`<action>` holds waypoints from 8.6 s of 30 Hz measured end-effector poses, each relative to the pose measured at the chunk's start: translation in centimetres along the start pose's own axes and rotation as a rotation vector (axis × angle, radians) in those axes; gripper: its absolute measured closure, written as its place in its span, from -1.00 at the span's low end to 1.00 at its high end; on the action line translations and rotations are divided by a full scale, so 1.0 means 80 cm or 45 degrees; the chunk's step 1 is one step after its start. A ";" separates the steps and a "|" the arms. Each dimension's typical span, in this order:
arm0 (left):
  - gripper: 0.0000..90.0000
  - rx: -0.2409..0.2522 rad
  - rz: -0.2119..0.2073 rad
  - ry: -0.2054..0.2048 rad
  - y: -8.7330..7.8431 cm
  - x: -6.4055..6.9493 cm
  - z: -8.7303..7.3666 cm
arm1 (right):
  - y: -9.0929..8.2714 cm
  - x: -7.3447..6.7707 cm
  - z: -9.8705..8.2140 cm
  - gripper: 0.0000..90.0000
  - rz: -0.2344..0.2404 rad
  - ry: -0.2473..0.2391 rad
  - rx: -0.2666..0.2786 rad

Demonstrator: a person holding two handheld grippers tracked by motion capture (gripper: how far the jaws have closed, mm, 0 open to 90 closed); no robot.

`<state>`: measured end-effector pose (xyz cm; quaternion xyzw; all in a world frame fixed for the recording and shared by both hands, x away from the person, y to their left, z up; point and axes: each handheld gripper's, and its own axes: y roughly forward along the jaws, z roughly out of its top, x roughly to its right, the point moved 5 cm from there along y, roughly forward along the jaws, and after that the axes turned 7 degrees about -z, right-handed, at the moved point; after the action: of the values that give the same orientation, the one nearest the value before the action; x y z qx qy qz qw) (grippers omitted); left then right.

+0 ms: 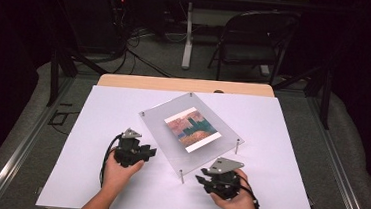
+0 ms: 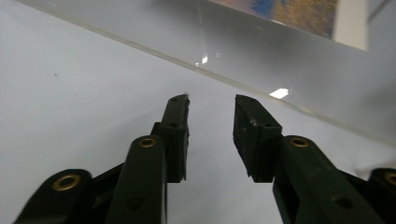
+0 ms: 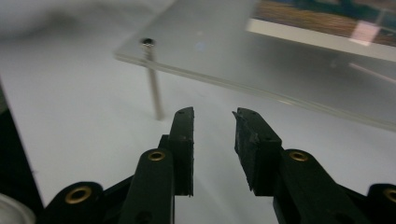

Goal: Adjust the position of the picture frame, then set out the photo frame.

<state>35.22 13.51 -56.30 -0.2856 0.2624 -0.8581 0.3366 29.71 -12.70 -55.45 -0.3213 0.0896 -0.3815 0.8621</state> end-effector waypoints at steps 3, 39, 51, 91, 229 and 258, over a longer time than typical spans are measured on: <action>0.29 0.004 -0.018 0.039 -0.009 0.017 -0.012 | -0.012 0.032 -0.009 0.47 -0.076 0.044 -0.001; 0.69 -0.080 -0.221 0.248 0.066 0.124 -0.033 | 0.034 0.172 -0.036 0.82 -0.289 0.275 -0.050; 0.88 -0.075 -0.194 0.240 0.070 0.122 -0.031 | 0.038 0.174 -0.037 0.89 -0.269 0.289 -0.035; 0.89 0.031 -0.104 0.040 -0.002 0.023 0.001 | 0.006 0.098 -0.001 0.90 -0.076 0.310 0.037; -0.19 0.071 0.018 -0.072 0.012 -0.060 0.147 | 0.041 0.198 0.089 -0.16 -0.231 0.292 -0.110; -0.17 -0.050 0.150 -0.228 0.084 -0.115 0.183 | 0.135 0.254 0.095 -0.10 -0.211 0.574 -0.200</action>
<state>53.47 12.14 -53.29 -0.3517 0.2642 -0.8025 0.4031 53.26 -18.13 -54.44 -0.3005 0.2823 -0.5047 0.7585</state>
